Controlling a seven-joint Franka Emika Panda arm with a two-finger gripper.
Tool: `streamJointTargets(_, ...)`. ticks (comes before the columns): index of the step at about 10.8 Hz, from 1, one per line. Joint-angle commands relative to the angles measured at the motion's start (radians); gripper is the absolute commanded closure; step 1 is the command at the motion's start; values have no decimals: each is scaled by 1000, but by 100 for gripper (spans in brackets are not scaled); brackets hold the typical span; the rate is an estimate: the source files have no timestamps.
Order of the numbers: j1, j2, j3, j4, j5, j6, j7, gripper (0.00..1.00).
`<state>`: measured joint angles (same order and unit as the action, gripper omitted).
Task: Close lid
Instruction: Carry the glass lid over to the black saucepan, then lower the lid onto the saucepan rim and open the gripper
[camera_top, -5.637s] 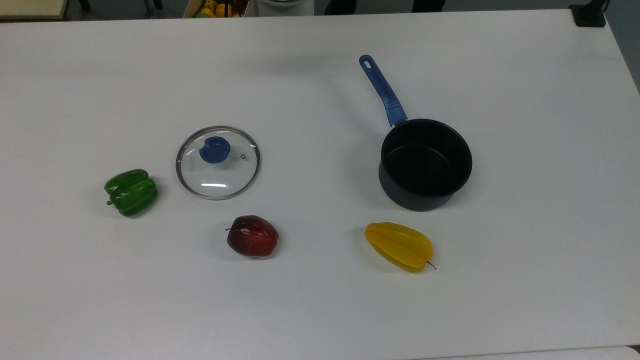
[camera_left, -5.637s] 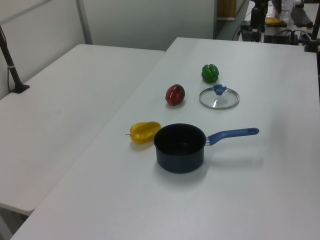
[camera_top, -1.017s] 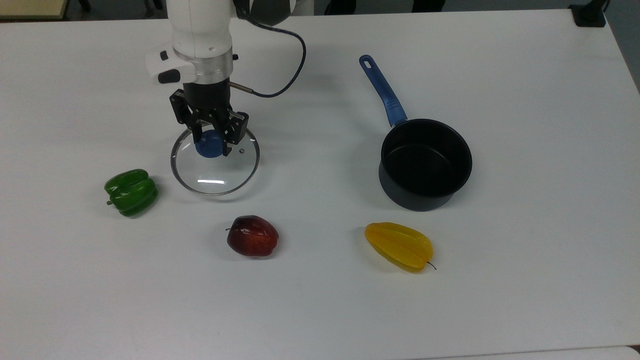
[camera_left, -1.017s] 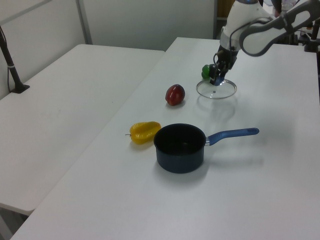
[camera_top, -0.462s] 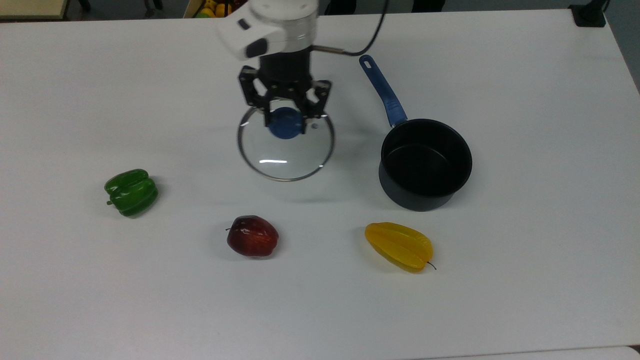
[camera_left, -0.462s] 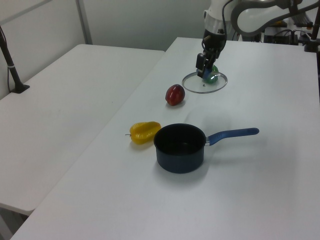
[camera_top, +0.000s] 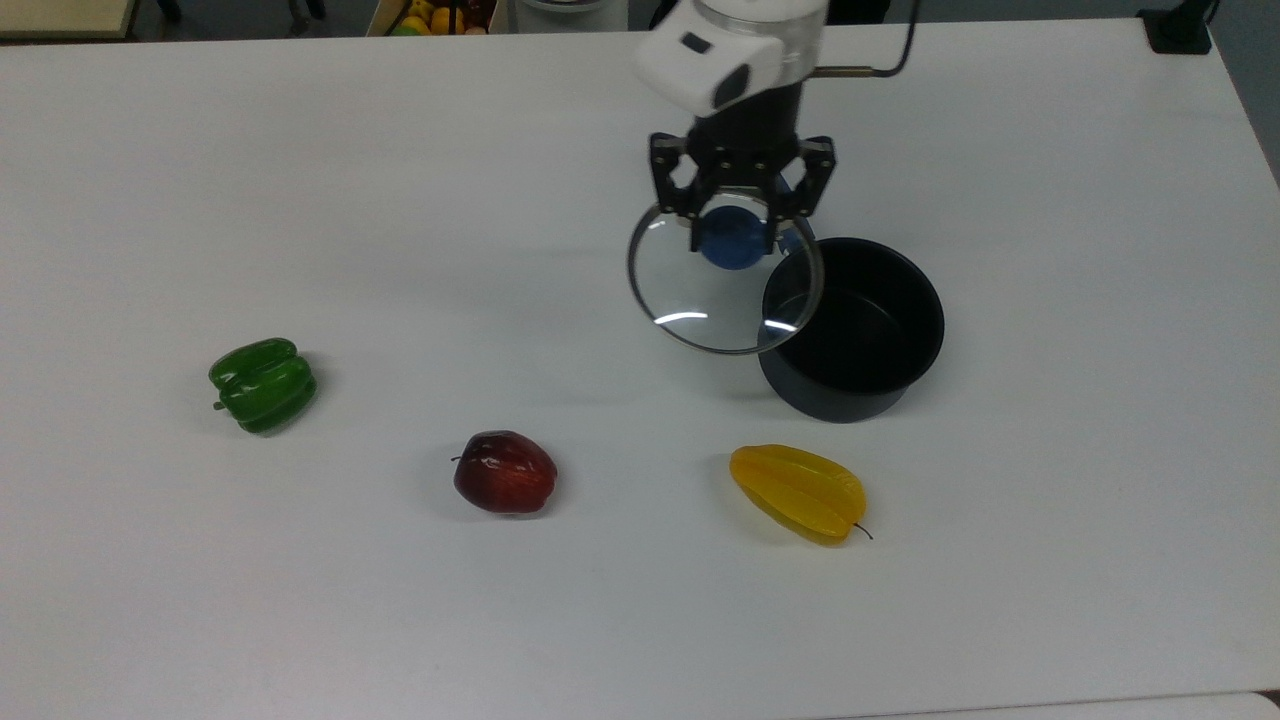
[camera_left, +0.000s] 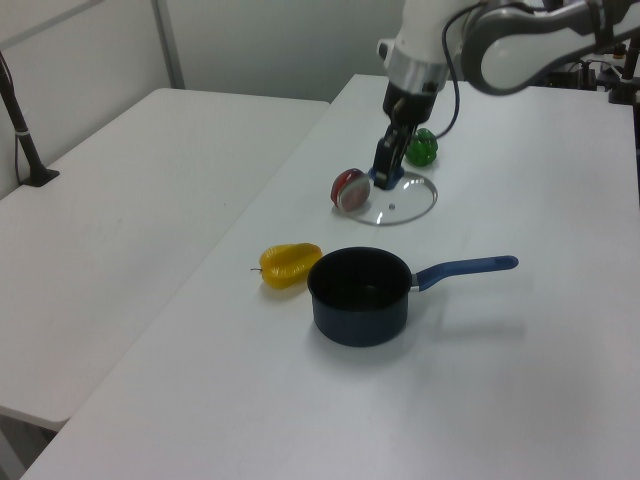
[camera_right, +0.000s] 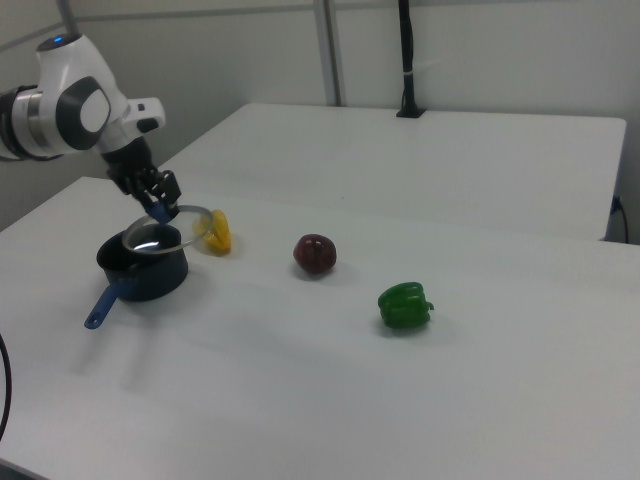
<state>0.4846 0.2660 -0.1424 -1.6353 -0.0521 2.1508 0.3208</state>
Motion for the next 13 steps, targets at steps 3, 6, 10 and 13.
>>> streamJointTargets(3, 124, 107, -14, 66, -5, 67, 14, 54)
streamJointTargets(6, 141, 140, -13, 69, 3, 138, 15, 53)
streamJointTargets(10, 157, 156, -9, 69, 3, 161, 14, 53)
streamJointTargets(13, 172, 157, -8, 65, 3, 161, 15, 53)
